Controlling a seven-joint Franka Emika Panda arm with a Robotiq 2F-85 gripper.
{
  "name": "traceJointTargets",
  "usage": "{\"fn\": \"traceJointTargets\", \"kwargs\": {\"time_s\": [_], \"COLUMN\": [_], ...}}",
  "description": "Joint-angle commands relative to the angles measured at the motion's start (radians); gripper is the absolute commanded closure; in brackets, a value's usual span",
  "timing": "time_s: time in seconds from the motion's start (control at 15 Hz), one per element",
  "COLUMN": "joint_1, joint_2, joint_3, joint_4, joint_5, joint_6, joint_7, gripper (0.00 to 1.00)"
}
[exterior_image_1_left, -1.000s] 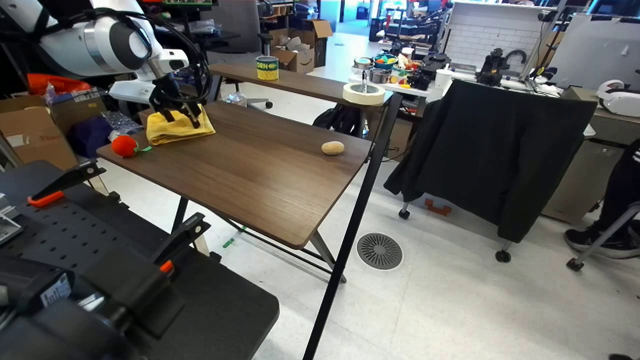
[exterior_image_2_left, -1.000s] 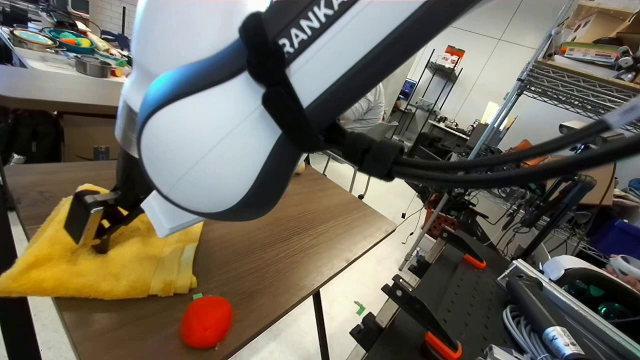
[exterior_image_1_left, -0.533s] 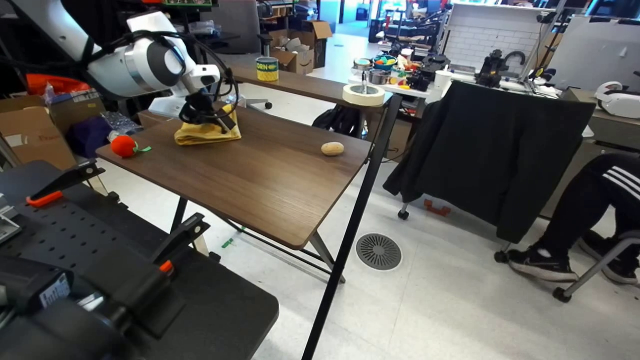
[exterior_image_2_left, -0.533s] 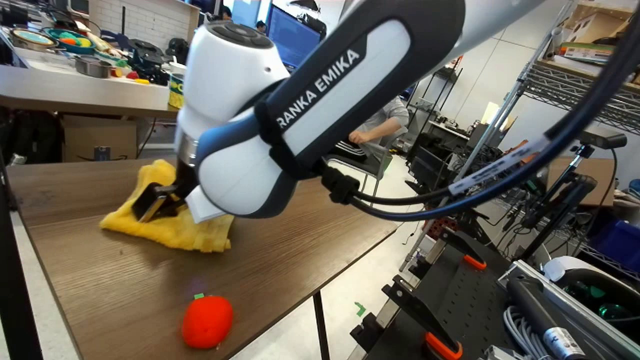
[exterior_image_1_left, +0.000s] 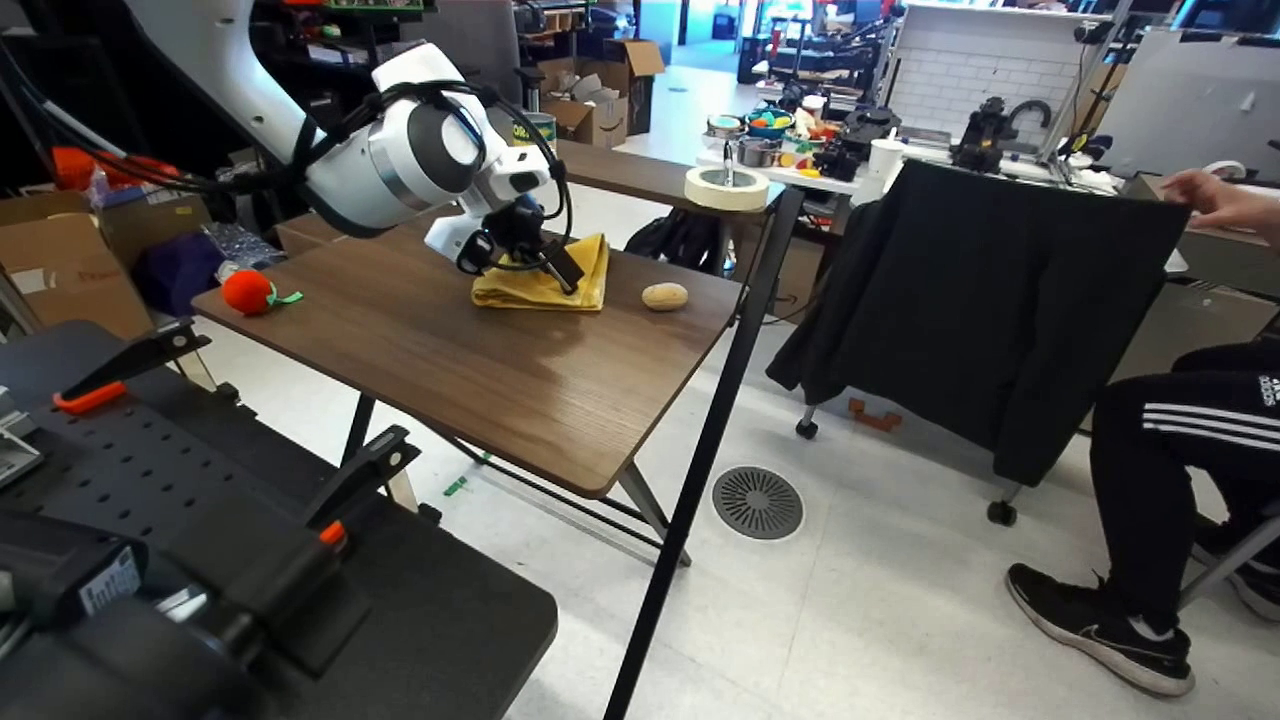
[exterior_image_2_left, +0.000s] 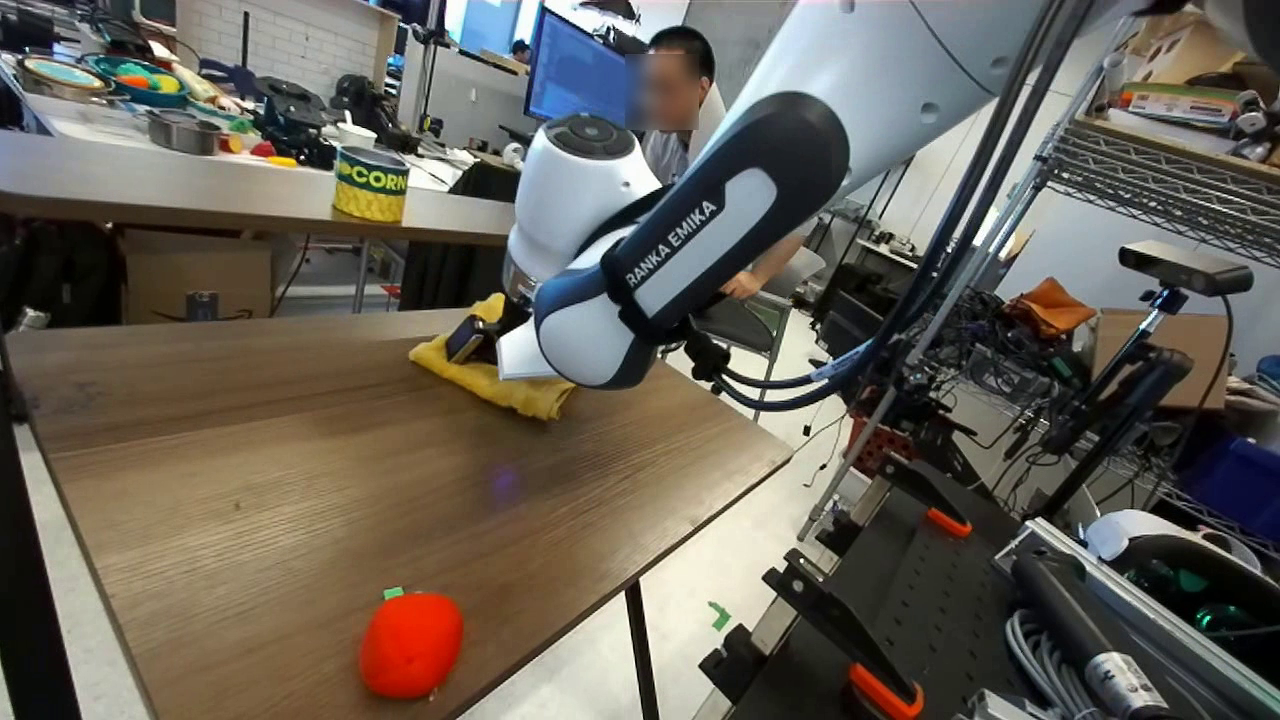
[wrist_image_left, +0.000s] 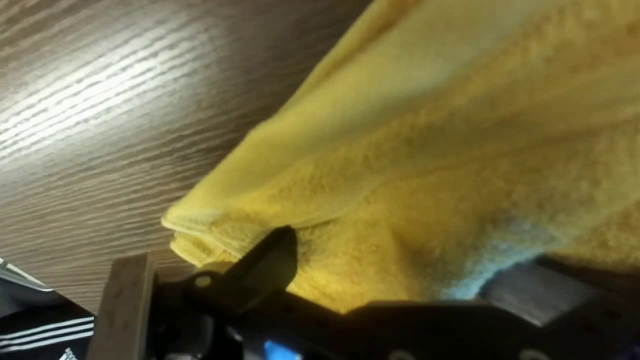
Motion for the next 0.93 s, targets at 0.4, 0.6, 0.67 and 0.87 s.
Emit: {"fn": "traceJointTargets", "kwargs": {"time_s": [0.4,0.6,0.67,0.87], "joint_1": [0.233,0.234,0.232,0.241], "joint_2": [0.151,0.15,0.139,0.11], "joint_3": [0.011,-0.009,-0.021,-0.072], "joint_4": [0.237,0.216,0.185,0.07], "joint_5": [-0.088,-0.085,-0.087,-0.091], "joint_6": [-0.045,-0.108,-0.119,-0.111], "joint_7": [0.035,0.055,0.073,0.162], "gripper": [0.0,0.0,0.0,0.0]}}
